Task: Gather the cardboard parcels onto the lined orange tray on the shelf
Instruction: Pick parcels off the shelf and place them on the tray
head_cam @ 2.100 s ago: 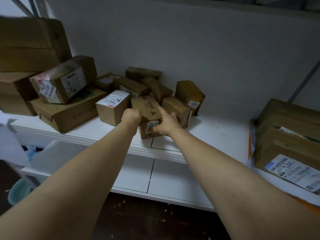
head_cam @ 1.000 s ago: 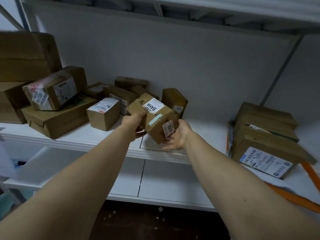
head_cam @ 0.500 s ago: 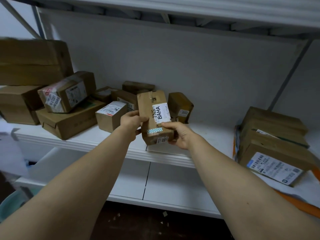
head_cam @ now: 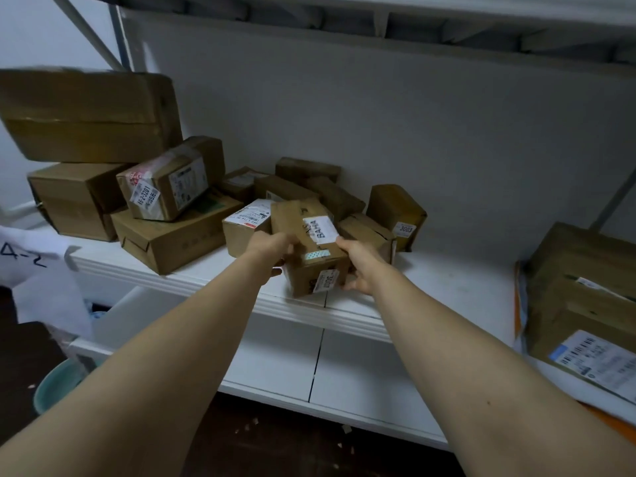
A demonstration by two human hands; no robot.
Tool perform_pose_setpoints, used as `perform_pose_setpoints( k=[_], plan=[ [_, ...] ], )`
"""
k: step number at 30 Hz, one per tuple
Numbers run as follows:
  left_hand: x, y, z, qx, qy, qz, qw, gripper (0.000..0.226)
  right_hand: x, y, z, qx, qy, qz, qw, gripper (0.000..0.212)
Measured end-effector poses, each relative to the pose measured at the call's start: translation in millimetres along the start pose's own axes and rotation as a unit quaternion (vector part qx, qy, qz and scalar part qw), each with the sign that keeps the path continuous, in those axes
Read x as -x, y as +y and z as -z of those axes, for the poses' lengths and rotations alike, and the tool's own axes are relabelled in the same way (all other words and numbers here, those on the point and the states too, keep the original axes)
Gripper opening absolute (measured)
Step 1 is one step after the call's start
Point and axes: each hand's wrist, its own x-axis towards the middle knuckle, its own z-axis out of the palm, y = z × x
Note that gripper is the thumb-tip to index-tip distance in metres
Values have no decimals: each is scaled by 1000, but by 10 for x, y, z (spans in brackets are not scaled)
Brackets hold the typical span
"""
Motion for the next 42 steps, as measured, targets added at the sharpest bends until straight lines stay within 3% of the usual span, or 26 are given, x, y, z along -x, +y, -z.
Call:
perform_pose_setpoints(
  k=[2, 7, 10, 13, 15, 19, 23, 26, 30, 33, 38, 42],
  plan=[
    [-97, 10, 27, -17, 29, -18, 999, 34, -51, -8, -57, 37, 27, 28, 999, 19],
    [-293, 156, -59, -123, 98, -93, 983, 34, -274, -24, -127, 173, 150, 156, 961, 30],
    [-349, 311, -248, -158, 86, -165, 970, 48, -298, -137, -29, 198, 198, 208, 937, 29],
    [-402, 497, -536, -183, 58, -240, 951, 28, -320, -272, 160, 238, 246, 234, 910, 28],
    [-395, 611, -725, -195, 32, -258, 946, 10, -379, -339, 304, 248, 268, 234, 901, 29],
    [-543, 748, -1075, -188, 0, -258, 948, 26, -573, -467, 626, 267, 308, 209, 889, 34],
    [-803, 911, -1456, -230, -16, -249, 941, 12, -932, -595, 1005, 323, 338, 163, 869, 44],
    [-964, 989, -1663, -270, -20, -240, 932, 33, -1144, -648, 1181, 343, 305, 128, 879, 59],
    [-1205, 1022, -1874, -257, -25, -215, 942, 31, -1378, -696, 1279, 363, 237, 80, 898, 92],
    [-1329, 1040, -1959, -251, -29, -204, 946, 33, -1552, -692, 1301, 360, 214, 81, 905, 103],
    [-1443, 1057, -1979, -243, -36, -181, 952, 28, -1669, -648, 1320, 284, 204, 120, 929, 89],
    [-1454, 1067, -1930, -217, -16, -161, 963, 29, -1562, -663, 1435, 51, 249, 116, 960, 84]
  ],
)
